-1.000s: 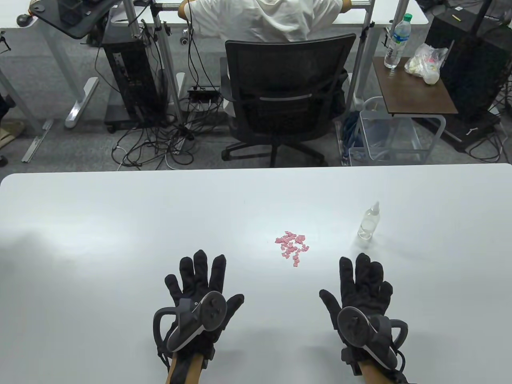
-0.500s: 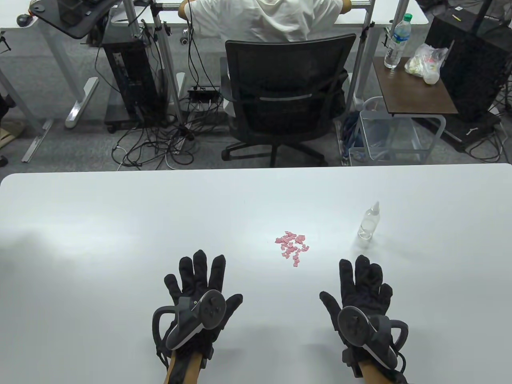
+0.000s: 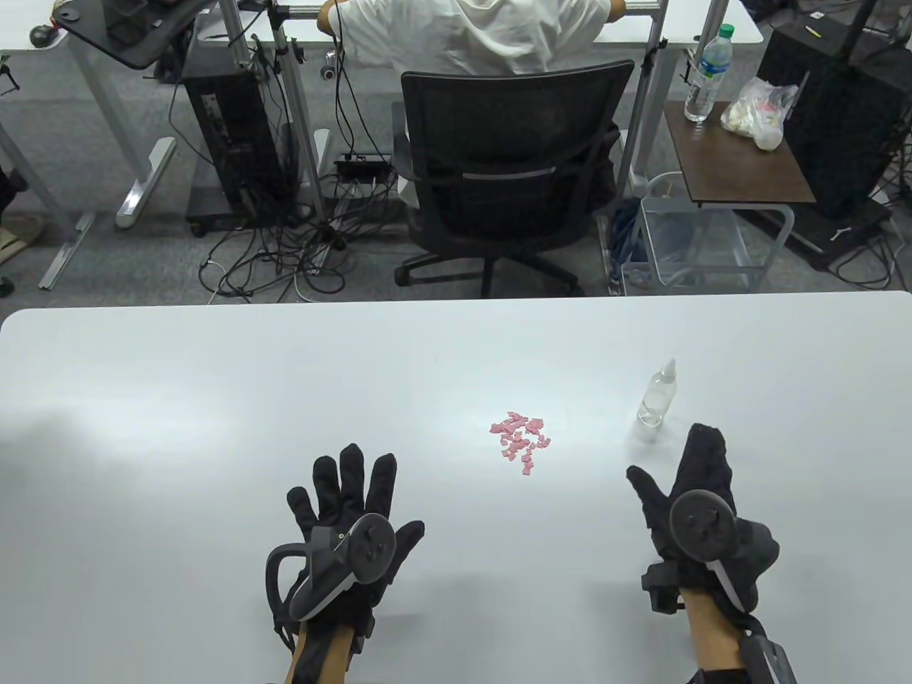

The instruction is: Squeeze empty conical bottle to blow paper scraps with air puff

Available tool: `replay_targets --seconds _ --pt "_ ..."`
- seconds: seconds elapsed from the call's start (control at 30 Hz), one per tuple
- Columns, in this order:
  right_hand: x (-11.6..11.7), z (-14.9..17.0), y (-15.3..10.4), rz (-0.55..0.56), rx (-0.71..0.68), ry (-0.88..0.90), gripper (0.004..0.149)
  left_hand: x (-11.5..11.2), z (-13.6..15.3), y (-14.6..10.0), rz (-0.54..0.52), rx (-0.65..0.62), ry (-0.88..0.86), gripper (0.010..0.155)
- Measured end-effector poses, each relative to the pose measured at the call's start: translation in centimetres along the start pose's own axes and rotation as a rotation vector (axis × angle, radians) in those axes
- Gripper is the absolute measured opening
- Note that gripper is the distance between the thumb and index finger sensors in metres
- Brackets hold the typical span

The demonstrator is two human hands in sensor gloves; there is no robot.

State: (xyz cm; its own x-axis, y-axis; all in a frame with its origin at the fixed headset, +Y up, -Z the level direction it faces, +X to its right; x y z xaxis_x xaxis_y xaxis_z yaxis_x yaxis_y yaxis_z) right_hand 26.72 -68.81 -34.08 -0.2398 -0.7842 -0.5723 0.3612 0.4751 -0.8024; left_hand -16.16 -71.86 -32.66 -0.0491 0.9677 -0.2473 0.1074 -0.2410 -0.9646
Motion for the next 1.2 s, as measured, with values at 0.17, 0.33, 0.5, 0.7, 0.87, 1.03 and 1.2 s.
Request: replay_targets --seconds 0.17,0.33,0.5,0.7,0.87,1.03,1.2 --pt "2.4 2.5 3.9 -0.019 0.154 0.004 0.096 0.0 -0.2 0.2 -0.004 -0.008 0.018 0.089" --pt "5.7 3.9 6.0 -0.083 0.256 0.008 0.095 -0.5 -0.3 0.9 0.021 -0.004 0.05 0.09" --pt "9.4 4.9 7.3 -0.14 0.35 0.021 0.095 -1.0 0.2 1.6 0.052 0.012 0.065 0.09" --pt "11.9 5.0 8.4 -0.158 0.436 0.055 0.098 -0.9 0.5 1.8 0.046 0.018 0.063 0.094" --pt "13.4 5.1 8.9 -0.192 0.51 0.066 0.095 -0.8 0.4 1.7 0.044 0.024 0.07 0.095" --pt "13.5 5.1 9.1 -0.144 0.508 0.069 0.069 -0.9 0.6 1.7 0.049 0.027 0.062 0.095" --pt "11.5 3.9 9.6 -0.172 0.426 0.156 0.066 -1.0 0.5 1.8 0.05 0.008 0.046 0.093"
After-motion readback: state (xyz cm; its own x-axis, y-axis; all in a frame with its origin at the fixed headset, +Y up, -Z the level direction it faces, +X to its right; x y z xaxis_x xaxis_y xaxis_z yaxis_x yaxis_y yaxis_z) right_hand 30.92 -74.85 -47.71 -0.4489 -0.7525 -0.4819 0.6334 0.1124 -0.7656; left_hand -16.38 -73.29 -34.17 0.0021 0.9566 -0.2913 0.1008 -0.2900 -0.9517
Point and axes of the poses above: the tracker on the back of each hand, its own z axis roughly to the little-finger side, its own y axis roughly from the wrist to the fingertips, x = y × z, the point moved 5 cm from there along y, roughly from the wrist to the fingertips, and after that the axes turned 12 degrees about z, right-handed, at the moved point
